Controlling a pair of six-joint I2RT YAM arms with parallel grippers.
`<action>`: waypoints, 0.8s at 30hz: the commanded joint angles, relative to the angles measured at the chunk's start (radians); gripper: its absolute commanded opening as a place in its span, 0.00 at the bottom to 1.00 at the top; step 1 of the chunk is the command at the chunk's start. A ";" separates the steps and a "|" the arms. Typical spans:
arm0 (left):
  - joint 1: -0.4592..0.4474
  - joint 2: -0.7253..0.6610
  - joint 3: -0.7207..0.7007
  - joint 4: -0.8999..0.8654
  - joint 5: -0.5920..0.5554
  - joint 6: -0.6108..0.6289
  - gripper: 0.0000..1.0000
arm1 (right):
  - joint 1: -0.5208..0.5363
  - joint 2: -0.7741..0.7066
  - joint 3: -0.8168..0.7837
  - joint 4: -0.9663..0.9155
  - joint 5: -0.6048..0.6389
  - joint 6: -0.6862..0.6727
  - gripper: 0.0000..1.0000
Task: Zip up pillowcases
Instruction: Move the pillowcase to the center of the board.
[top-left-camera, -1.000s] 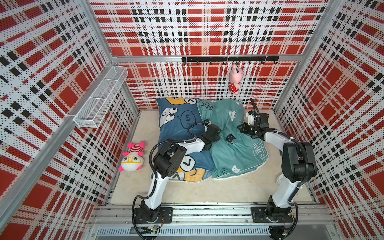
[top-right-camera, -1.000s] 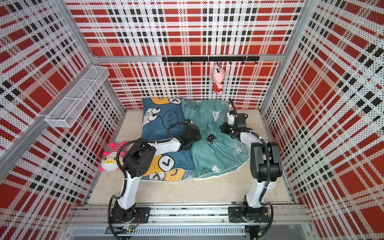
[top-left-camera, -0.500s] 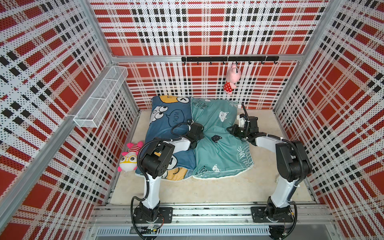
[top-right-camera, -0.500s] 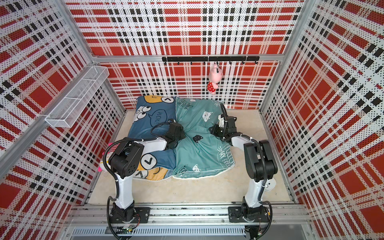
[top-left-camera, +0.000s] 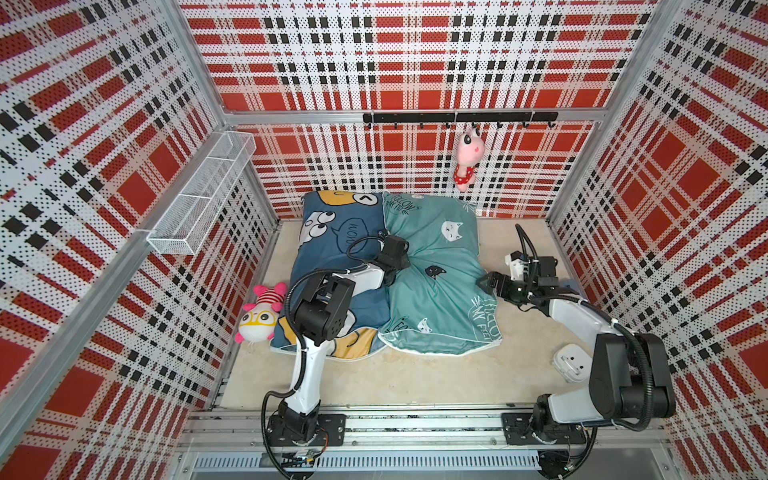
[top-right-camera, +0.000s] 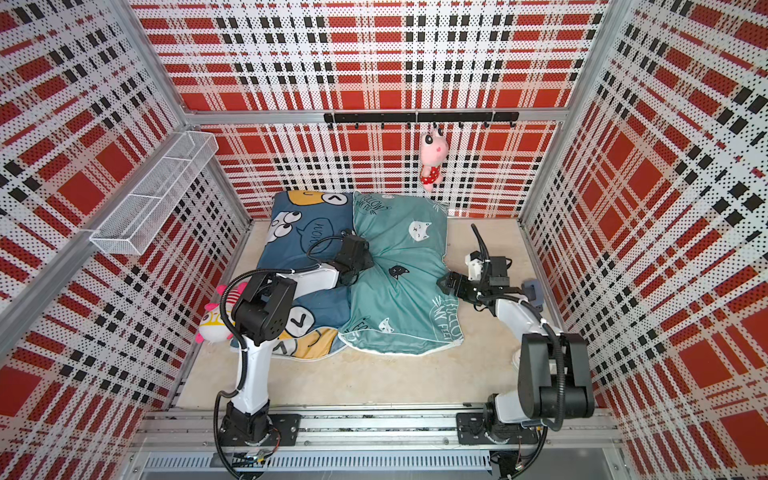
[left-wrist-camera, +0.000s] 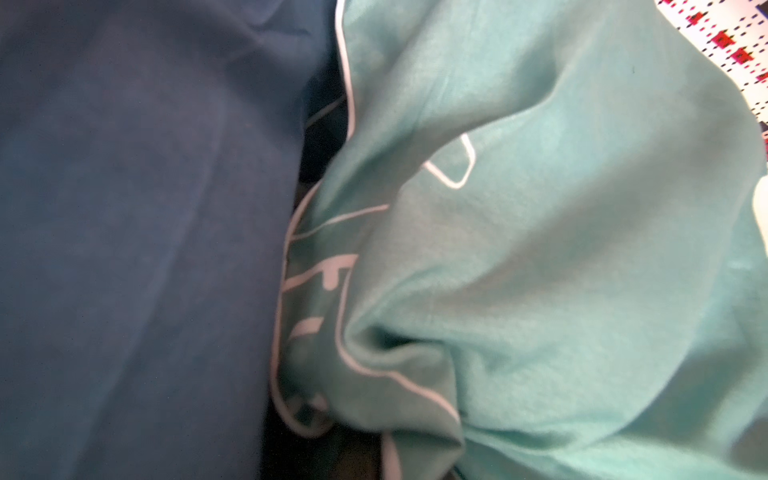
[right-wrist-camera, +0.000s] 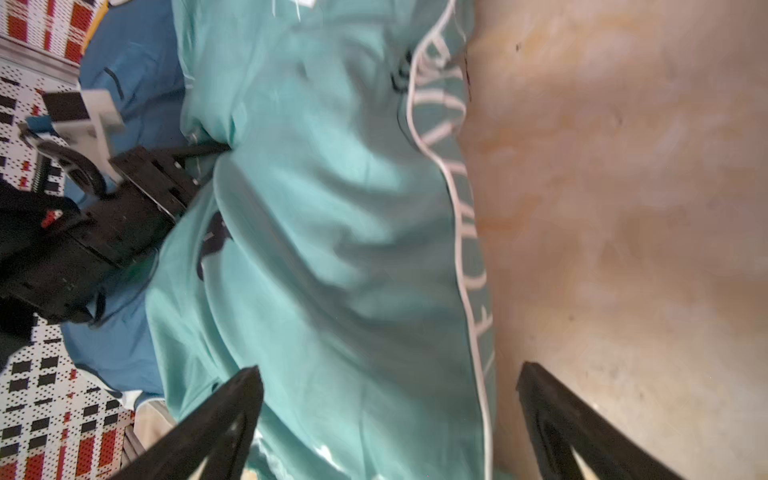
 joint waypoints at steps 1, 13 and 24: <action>0.054 0.073 0.030 0.059 -0.049 0.010 0.00 | 0.010 -0.013 -0.065 -0.025 -0.013 -0.043 1.00; 0.051 0.080 0.023 0.067 -0.045 0.007 0.00 | 0.007 0.126 -0.090 0.195 -0.091 -0.102 1.00; 0.043 0.103 0.041 0.067 -0.041 -0.002 0.00 | 0.036 -0.062 -0.314 0.130 -0.193 0.024 1.00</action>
